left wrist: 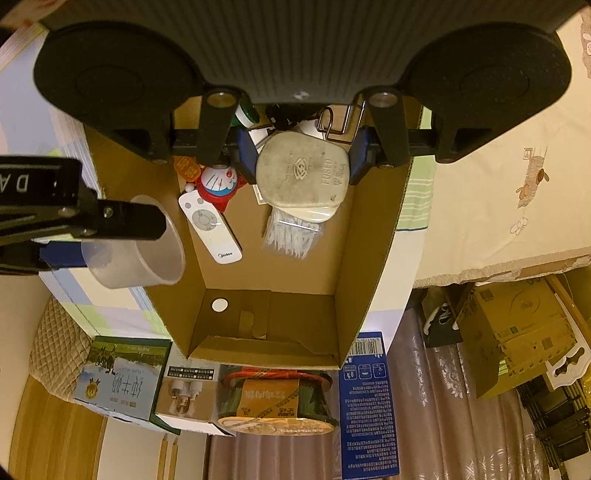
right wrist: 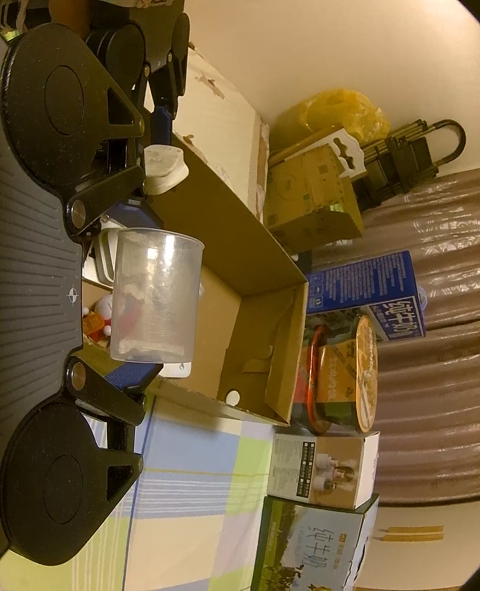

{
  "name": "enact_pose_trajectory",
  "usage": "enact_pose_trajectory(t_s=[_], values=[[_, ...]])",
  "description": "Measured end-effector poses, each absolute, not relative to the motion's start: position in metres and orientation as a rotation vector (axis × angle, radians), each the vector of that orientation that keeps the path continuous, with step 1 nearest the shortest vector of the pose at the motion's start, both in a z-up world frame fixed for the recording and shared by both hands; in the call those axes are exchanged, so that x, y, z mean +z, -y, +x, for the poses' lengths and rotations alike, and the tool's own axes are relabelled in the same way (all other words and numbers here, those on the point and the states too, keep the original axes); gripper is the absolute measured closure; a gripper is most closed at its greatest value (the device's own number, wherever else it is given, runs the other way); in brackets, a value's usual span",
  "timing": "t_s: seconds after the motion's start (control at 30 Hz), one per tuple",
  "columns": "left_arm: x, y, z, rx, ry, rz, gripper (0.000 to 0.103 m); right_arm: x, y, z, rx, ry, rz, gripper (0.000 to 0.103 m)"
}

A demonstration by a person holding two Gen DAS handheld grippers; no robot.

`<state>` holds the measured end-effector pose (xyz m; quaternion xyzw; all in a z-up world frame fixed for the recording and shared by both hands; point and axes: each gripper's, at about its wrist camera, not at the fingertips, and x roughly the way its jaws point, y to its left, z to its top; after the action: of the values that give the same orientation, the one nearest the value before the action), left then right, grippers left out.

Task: Organize rigid objects
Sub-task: 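Lower the white plug into the box and open the left tool, then open the right tool to drop the clear cup into the box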

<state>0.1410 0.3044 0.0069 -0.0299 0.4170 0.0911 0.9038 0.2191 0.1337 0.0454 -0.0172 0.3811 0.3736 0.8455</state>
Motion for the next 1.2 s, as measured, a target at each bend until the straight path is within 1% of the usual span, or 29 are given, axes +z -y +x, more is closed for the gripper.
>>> enact_pose_trajectory(t_s=[0.07, 0.1, 0.13, 0.17, 0.3, 0.4, 0.77, 0.83, 0.9, 0.97, 1.2], values=[[0.005, -0.304, 0.141, 0.188, -0.857, -0.055, 0.057, 0.046, -0.134, 0.221, 0.787, -0.806, -0.031, 0.034], [0.006, -0.304, 0.141, 0.195, -0.844, -0.054, 0.054, 0.046, -0.134, 0.222, 0.786, -0.807, -0.028, 0.034], [0.006, -0.306, 0.140, 0.202, -0.840, -0.057, 0.048, 0.046, -0.133, 0.222, 0.785, -0.807, -0.026, 0.034], [0.006, -0.307, 0.140, 0.206, -0.839, -0.062, 0.047, 0.046, -0.133, 0.222, 0.784, -0.807, -0.023, 0.034], [0.008, -0.310, 0.136, 0.220, -0.838, -0.052, 0.047, 0.046, -0.132, 0.224, 0.780, -0.810, -0.012, 0.034], [0.010, -0.311, 0.131, 0.225, -0.836, -0.046, 0.043, 0.046, -0.131, 0.224, 0.783, -0.816, -0.008, 0.034], [0.010, -0.314, 0.118, 0.230, -0.837, -0.052, 0.042, 0.042, -0.140, 0.223, 0.819, -0.863, 0.051, 0.033], [0.011, -0.315, 0.117, 0.231, -0.832, -0.053, 0.038, 0.041, -0.138, 0.227, 0.829, -0.868, 0.104, 0.030], [0.012, -0.315, 0.114, 0.232, -0.825, -0.055, 0.037, 0.043, -0.136, 0.229, 0.807, -0.861, 0.132, 0.017], [0.014, -0.315, 0.111, 0.230, -0.819, -0.058, 0.036, 0.046, -0.131, 0.228, 0.802, -0.842, 0.157, 0.016], [0.019, -0.311, 0.103, 0.237, -0.804, -0.054, 0.024, 0.054, -0.120, 0.218, 0.772, -0.836, 0.137, 0.016]])
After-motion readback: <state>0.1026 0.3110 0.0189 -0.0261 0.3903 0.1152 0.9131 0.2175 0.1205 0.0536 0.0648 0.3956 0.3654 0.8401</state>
